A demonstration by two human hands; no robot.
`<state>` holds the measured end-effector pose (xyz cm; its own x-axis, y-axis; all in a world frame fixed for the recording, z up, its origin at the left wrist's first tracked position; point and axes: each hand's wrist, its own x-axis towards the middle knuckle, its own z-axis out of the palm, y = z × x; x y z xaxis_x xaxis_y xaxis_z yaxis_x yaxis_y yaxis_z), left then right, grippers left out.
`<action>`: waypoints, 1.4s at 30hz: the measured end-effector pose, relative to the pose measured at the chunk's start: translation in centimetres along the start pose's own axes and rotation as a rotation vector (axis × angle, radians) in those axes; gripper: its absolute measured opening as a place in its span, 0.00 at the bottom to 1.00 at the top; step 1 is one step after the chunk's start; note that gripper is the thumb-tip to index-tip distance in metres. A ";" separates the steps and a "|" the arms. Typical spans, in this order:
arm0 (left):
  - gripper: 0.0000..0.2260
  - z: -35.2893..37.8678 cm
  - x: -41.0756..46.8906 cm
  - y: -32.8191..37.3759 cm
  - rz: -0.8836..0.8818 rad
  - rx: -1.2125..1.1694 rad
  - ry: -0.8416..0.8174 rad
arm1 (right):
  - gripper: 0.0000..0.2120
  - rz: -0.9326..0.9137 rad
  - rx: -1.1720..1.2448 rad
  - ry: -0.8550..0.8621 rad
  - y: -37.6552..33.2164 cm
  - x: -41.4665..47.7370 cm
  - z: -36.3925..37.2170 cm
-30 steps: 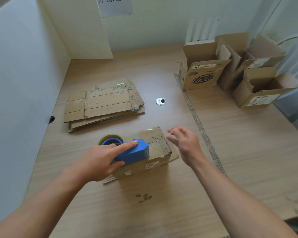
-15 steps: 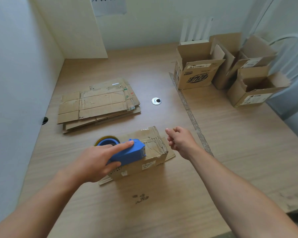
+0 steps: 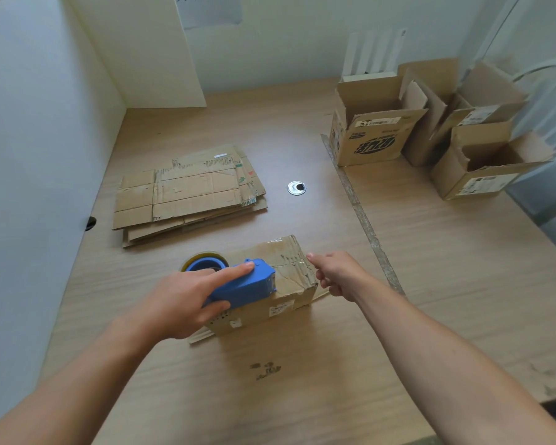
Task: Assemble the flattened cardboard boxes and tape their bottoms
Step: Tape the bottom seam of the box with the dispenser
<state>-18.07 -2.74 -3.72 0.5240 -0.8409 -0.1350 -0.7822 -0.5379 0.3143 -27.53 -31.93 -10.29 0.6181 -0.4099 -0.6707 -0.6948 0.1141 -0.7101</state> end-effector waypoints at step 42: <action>0.27 -6.9 -0.7 -3.2 -0.234 -0.131 -0.203 | 0.17 -0.377 -0.411 0.245 1.0 -0.4 2.9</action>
<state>-13.67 -0.03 1.83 0.5963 -0.6970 -0.3983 -0.5918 -0.7169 0.3686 -27.38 -29.08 -11.35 0.7805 -0.5562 -0.2854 -0.5597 -0.4184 -0.7153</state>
